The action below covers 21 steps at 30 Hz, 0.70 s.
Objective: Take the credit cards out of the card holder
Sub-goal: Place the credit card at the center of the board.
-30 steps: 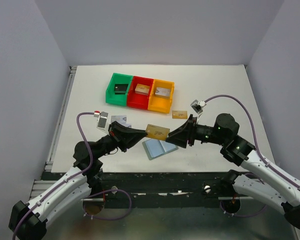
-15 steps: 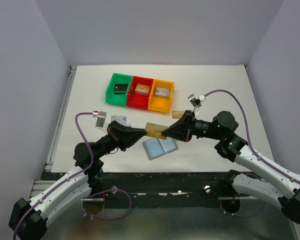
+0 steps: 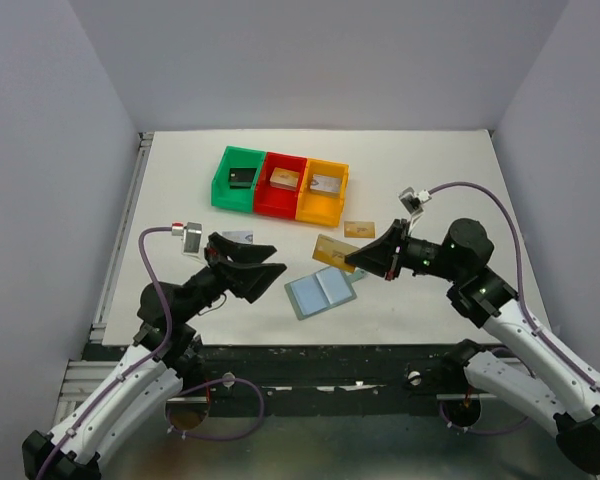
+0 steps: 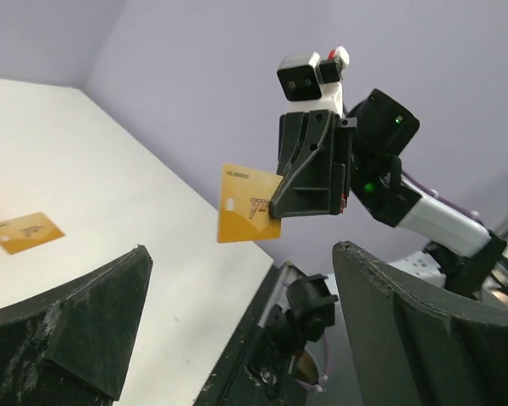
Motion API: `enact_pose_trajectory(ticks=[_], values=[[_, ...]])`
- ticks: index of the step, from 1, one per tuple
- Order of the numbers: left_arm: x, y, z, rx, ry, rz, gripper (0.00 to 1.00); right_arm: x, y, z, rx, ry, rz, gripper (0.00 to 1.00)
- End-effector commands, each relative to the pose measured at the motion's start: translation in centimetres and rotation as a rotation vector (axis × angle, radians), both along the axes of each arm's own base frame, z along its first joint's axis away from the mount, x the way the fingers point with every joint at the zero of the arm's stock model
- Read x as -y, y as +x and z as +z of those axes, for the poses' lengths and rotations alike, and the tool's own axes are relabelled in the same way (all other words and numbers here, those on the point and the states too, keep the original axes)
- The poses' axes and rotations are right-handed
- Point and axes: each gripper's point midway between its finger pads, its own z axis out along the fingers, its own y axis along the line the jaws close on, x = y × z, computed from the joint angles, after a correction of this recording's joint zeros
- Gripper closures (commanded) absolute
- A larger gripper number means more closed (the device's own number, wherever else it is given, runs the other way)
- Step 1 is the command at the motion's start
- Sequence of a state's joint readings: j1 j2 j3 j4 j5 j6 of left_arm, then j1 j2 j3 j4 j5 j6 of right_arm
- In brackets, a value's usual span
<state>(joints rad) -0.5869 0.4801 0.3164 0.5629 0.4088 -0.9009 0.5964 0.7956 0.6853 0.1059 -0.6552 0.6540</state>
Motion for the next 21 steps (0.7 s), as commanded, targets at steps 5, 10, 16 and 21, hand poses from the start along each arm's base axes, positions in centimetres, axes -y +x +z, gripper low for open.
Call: enact_pose_trajectory(ticks=[5,10,16,21], values=[[-3.5,3.9,-5.8,-0.246,0.137,0.293,0.02,5.6,7.5,-10.7,-0.307,-0.305,-0.309,1.0],[-3.3,4.0,-7.9,-0.311,0.164,0.284,0.03,7.7,11.0,-15.9,-0.408,-0.433,-0.391,1.0],[-2.8,4.0,-9.1,-0.334,0.184,0.26,0.04,8.0,14.1,-18.8,-0.466,-0.485,-0.38,1.0],[-2.5,3.9,-9.4,-0.33,0.179,0.244,0.04,7.9,15.9,-20.6,-0.502,-0.494,-0.375,1.0]])
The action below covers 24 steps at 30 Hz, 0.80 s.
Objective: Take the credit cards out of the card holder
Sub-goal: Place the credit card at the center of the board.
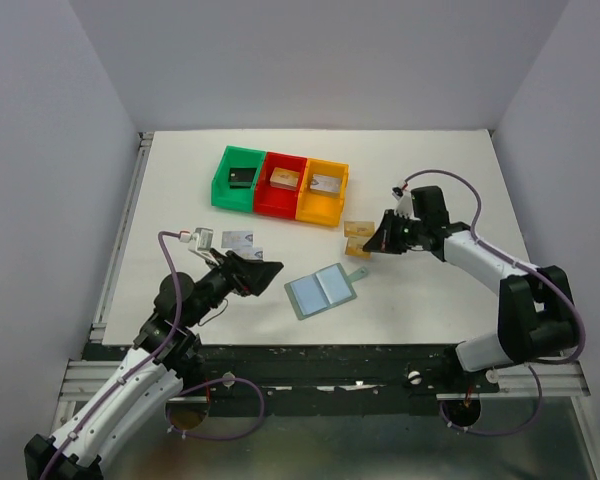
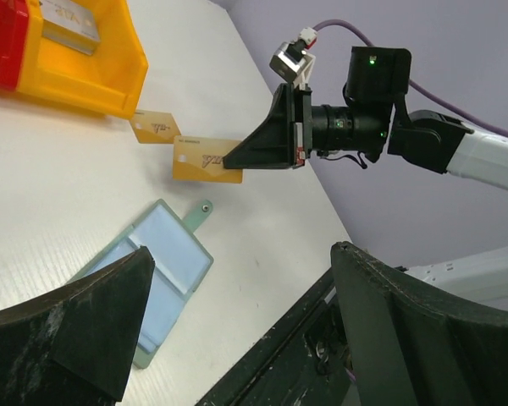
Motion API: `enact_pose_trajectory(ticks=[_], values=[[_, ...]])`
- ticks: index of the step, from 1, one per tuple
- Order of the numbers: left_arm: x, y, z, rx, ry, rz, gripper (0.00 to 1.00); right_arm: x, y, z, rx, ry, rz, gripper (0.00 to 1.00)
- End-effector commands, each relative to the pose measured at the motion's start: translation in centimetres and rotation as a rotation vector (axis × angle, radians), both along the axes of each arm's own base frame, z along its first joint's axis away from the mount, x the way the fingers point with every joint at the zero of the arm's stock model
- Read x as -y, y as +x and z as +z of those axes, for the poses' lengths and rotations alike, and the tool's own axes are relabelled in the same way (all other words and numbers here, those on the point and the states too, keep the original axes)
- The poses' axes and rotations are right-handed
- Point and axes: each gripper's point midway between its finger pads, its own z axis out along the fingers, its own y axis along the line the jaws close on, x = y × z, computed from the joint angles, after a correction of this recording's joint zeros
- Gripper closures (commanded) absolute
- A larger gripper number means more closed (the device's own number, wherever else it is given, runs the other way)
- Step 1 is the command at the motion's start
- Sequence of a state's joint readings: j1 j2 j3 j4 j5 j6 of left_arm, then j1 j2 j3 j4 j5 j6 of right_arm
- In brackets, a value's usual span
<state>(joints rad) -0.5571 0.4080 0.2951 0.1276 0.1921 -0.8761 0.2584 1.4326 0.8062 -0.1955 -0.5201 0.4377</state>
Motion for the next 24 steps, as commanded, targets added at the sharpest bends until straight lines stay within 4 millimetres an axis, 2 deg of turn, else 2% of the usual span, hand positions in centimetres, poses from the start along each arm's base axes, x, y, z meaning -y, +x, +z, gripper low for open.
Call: enact_pose_trajectory(ticks=[1,6,15,24], values=[[0.2,0.0,-0.4,-0.003,-0.008,-0.009,0.04,0.1,2.4,-0.4,0.027,-0.008,0.01,0.99],[0.4,0.0,-0.6,0.004,0.007,-0.025,0.04,0.2,3.7,-2.0,-0.021,-0.013,0.02,1.0],[0.6,0.0,-1.1,0.002,0.025,-0.038,0.04,-0.6,2.7,-3.8,-0.148,0.046,0.106,1.0],[0.9,0.1,-1.2,-0.004,0.029,-0.048,0.04,0.2,2.0,-5.1,-0.222,0.015,0.086,1.0]])
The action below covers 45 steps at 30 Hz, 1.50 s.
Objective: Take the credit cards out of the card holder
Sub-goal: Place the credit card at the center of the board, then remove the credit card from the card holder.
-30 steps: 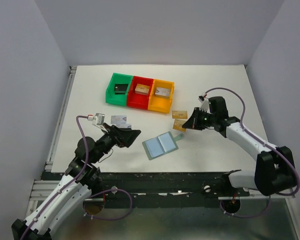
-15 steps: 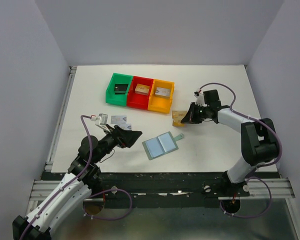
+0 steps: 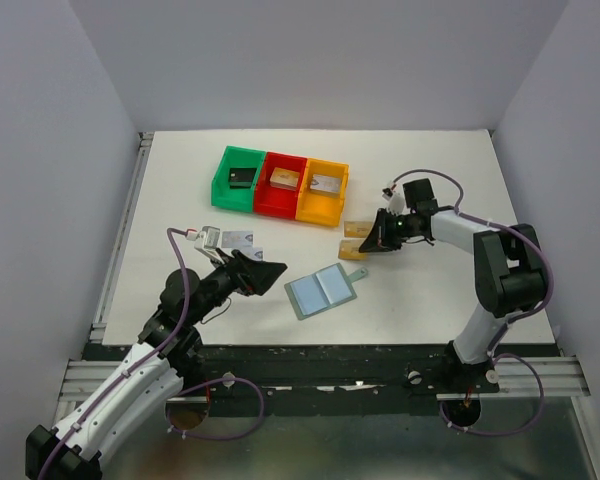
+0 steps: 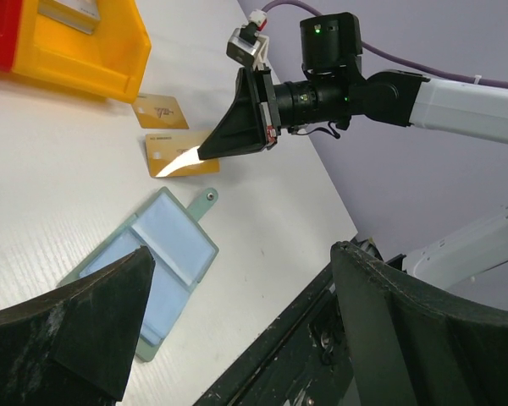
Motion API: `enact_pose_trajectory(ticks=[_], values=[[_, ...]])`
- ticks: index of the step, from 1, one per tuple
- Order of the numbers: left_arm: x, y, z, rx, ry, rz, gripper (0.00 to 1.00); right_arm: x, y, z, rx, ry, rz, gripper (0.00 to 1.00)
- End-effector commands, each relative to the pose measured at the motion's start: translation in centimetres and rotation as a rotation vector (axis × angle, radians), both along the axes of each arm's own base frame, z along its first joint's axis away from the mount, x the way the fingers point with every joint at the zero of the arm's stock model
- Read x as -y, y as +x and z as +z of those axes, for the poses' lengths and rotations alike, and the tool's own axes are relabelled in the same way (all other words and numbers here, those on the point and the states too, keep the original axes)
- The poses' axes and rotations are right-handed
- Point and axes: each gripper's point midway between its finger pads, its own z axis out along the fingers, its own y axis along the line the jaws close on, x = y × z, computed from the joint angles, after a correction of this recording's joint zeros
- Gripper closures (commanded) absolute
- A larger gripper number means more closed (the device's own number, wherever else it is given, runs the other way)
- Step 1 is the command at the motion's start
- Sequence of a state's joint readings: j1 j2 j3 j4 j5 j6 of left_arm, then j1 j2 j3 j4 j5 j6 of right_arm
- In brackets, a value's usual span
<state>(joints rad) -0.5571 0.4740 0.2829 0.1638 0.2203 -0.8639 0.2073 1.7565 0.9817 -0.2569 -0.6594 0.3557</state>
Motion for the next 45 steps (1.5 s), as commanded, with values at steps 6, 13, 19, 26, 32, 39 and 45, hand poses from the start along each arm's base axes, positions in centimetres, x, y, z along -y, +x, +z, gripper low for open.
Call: enact_pose_trajectory(ticks=[6,13,19,26,32,39,45], values=[[0.2,-0.2,-0.1,0.016,0.002,-0.025,0.04,1.6,-0.1,-0.7,-0.058,-0.033,-0.036,0.9],[0.4,-0.2,-0.4,0.009,0.009,-0.034,0.04,1.9,0.0,-1.0,-0.073,-0.042,-0.043,0.76],[0.4,-0.2,-0.4,0.007,0.013,-0.038,0.04,2.8,0.1,-1.0,-0.074,-0.069,-0.081,0.66],[0.5,-0.2,-0.5,0.0,0.021,-0.036,0.03,5.7,0.5,0.8,0.01,-0.169,-0.201,0.57],[-0.3,0.6,-1.9,-0.044,0.059,0.025,0.01,5.0,-1.3,5.2,0.158,-0.169,-0.193,0.53],[-2.6,1.6,-4.0,-0.177,0.061,0.191,0.01,3.1,-5.8,3.7,0.226,-0.256,-0.087,0.43],[-2.0,0.6,-5.1,-0.181,0.025,0.14,0.01,3.1,-7.1,0.7,0.174,-0.254,-0.091,0.41]])
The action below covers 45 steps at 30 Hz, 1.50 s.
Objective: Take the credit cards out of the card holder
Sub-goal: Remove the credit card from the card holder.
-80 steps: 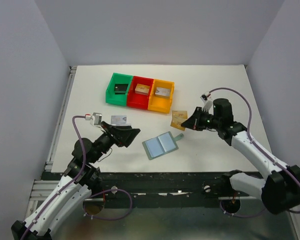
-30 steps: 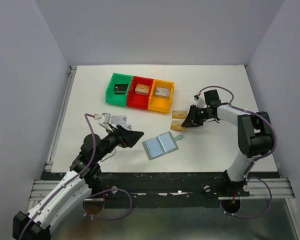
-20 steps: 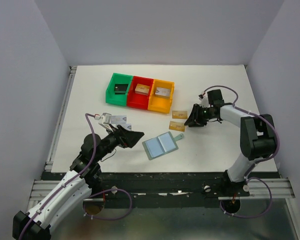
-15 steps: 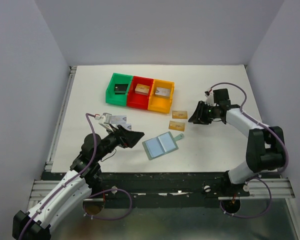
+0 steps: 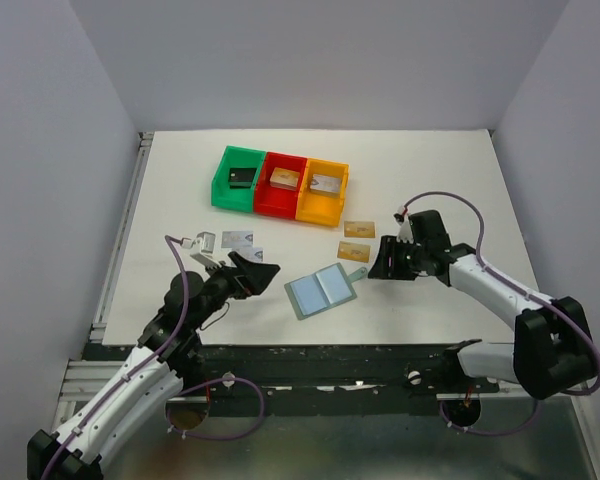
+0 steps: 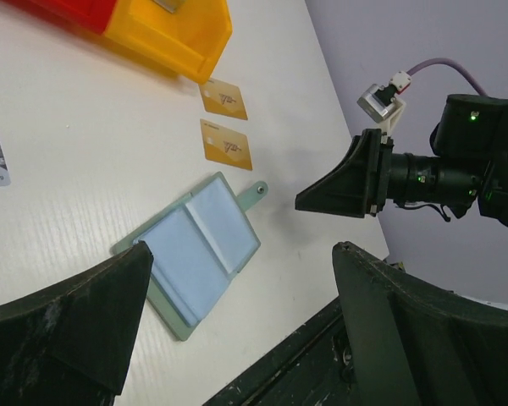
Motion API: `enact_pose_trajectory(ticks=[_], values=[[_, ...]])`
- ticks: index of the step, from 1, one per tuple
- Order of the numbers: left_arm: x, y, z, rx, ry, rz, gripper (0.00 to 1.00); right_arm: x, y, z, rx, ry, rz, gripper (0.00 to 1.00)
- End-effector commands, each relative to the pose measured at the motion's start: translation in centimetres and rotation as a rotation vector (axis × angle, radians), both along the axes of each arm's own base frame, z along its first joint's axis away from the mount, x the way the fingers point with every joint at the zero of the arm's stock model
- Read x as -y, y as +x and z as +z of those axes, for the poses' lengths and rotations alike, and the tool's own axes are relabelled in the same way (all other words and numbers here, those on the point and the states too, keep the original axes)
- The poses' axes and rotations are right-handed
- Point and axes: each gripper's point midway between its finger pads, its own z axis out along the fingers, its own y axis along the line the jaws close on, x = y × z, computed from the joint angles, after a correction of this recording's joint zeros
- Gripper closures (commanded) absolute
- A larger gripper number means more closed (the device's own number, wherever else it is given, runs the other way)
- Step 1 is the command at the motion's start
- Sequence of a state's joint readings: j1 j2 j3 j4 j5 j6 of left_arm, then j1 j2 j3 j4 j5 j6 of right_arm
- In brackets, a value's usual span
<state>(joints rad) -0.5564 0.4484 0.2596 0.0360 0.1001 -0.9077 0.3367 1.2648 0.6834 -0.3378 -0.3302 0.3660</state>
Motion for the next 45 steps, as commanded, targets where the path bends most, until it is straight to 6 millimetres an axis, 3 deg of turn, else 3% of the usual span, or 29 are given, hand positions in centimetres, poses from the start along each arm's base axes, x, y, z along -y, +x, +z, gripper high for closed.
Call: enact_pose_trajectory(ticks=[1,12,20,23,28,30,34,38,45], values=[[-0.1,-0.4,-2.0,-0.064,-0.024,0.006,0.01,0.3,0.5,-1.7,-0.003,-0.017,-0.027,0.41],[1.4,-1.4,-3.1,-0.116,-0.034,-0.091,0.05,-2.0,1.6,-3.1,-0.061,0.07,0.002,0.41],[1.5,-1.7,-4.4,-0.159,-0.011,-0.102,0.06,-3.5,2.0,-3.8,-0.092,0.113,0.017,0.48],[1.3,-1.9,-5.1,-0.177,0.005,-0.099,0.07,-3.8,2.2,-4.3,-0.106,0.121,0.02,0.57],[1.1,-2.0,-5.9,-0.209,0.026,-0.097,0.09,-3.9,2.0,-4.5,-0.11,0.133,0.016,0.89],[1.1,-2.1,-6.6,-0.235,0.048,-0.1,0.1,-3.8,1.5,-4.0,-0.108,0.138,0.013,1.0],[1.5,-2.4,-8.3,-0.311,0.148,-0.15,0.18,-3.7,-0.3,-2.3,-0.078,0.148,0.026,1.0],[3.1,-2.9,-9.3,-0.36,0.196,-0.251,0.23,-3.6,-2.3,-1.1,-0.065,0.165,0.045,1.0],[6.0,-2.5,-9.0,-0.327,0.211,-0.346,0.24,-3.4,-4.3,-1.7,-0.086,0.176,0.054,1.0]])
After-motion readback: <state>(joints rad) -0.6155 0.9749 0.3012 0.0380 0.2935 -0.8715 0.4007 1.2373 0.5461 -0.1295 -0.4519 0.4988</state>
